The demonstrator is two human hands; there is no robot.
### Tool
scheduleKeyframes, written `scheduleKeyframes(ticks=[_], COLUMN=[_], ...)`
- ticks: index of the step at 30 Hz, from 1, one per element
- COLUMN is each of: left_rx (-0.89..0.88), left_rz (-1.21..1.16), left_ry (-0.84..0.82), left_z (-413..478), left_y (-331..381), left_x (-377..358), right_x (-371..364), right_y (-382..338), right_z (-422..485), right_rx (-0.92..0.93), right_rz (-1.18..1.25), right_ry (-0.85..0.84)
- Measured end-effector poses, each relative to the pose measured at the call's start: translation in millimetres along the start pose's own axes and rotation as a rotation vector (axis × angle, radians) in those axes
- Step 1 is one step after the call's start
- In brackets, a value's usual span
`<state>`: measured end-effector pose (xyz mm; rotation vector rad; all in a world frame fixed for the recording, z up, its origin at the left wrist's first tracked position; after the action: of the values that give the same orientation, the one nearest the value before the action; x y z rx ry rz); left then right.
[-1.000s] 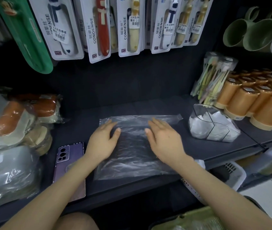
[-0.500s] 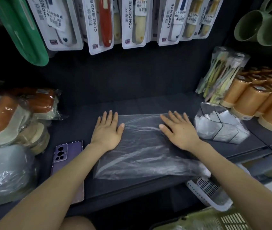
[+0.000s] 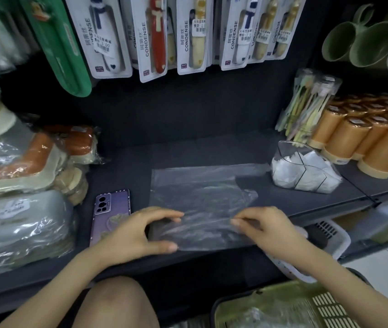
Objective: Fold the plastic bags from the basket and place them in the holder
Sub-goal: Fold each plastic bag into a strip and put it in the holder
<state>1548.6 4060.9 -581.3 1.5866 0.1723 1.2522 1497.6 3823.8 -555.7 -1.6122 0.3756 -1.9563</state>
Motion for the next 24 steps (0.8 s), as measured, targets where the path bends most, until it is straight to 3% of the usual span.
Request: scheduleKeyframes(ticks=[4, 9, 14, 19, 24], left_rx=[0.004, 0.096, 0.226, 0.373, 0.437], left_rz=[0.022, -0.197, -0.349, -0.514, -0.511], left_ry=[-0.051, 0.124, 0.316, 0.348, 0.374], left_z=[-11.4, -1.1, 11.6, 15.1, 15.2], left_y=[-2.9, 4.8, 3.6, -7.2, -15.3], left_x=[-3.0, 4.2, 8.5, 8.5, 12.8], right_x=[14.0, 19.7, 33.8, 38.8, 33.0], right_y=[-2.1, -4.5, -16.6, -25.4, -22.4], right_z=[1.5, 9.6, 12.5, 23.5, 41.3], right_rx=[-0.217, -0.331, -0.237, -0.039, -0.034], right_rz=[0.289, 0.298, 0.242, -0.096, 0.127], right_ry=[-0.301, -0.374, -0.338, -0.261, -0.393])
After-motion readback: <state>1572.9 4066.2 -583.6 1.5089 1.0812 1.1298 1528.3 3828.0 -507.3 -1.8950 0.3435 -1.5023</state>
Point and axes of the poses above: each hand's wrist, its own z-axis towards the middle knuckle, its own x-axis out of the back of the hand, y = z × x, the point moved 6 cm from there along z, towards the middle knuckle, and after that the axes turned 3 degrees about y, right-handed, at the moved point
